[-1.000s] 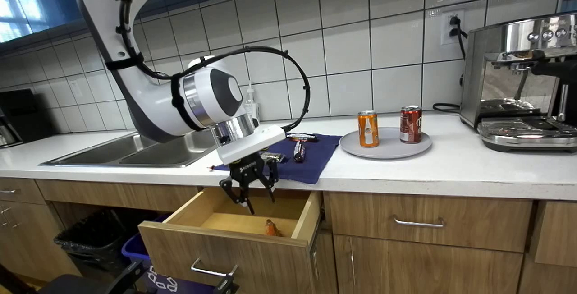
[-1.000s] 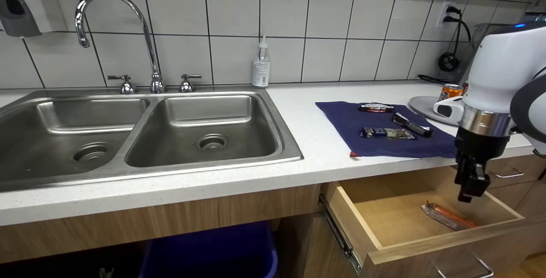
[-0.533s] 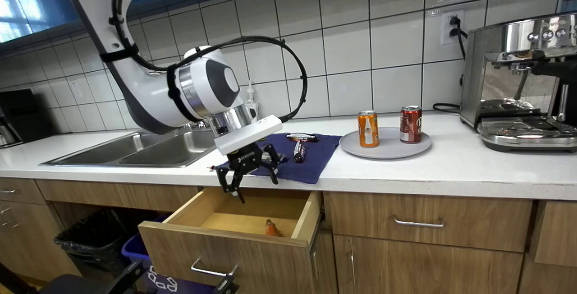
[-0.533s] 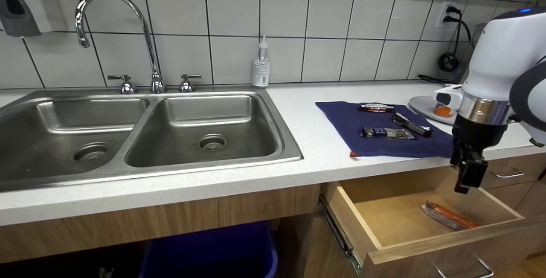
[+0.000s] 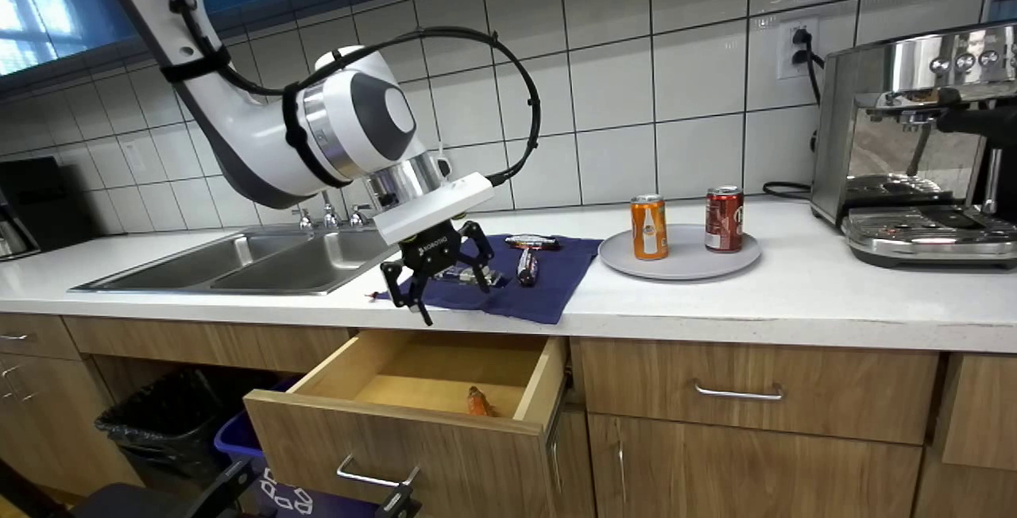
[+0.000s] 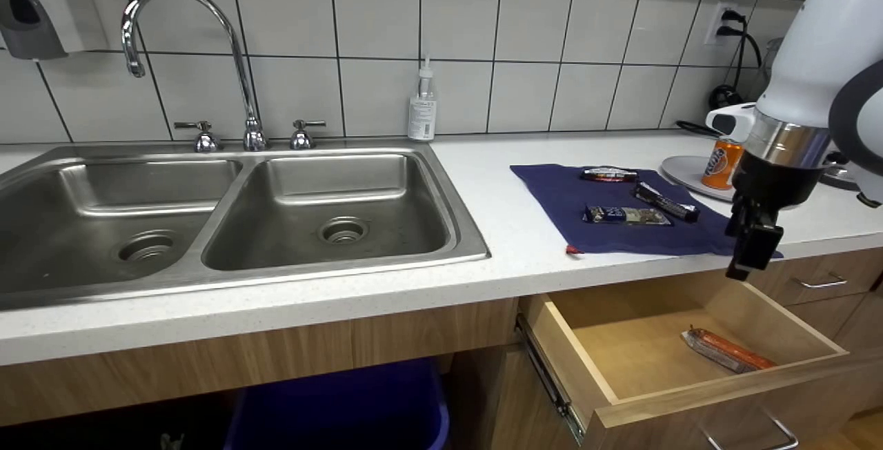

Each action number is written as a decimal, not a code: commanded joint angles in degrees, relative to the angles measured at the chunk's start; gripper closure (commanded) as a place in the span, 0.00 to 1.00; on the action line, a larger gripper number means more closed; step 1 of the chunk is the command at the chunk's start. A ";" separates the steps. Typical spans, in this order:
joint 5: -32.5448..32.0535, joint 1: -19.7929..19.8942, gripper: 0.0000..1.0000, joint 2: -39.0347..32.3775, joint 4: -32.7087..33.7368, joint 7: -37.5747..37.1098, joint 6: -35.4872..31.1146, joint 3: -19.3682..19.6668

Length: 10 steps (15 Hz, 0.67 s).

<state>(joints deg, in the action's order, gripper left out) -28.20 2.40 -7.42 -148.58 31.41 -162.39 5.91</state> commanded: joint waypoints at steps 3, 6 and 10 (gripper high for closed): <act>4.16 0.98 0.00 0.67 2.69 -0.81 0.55 -1.18; 7.09 1.02 0.00 -0.40 5.70 -1.35 0.68 -1.30; 8.77 0.82 0.00 -3.14 10.64 -3.62 1.17 -1.08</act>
<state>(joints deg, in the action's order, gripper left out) -20.49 2.40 -7.88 -142.31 30.40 -162.35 5.85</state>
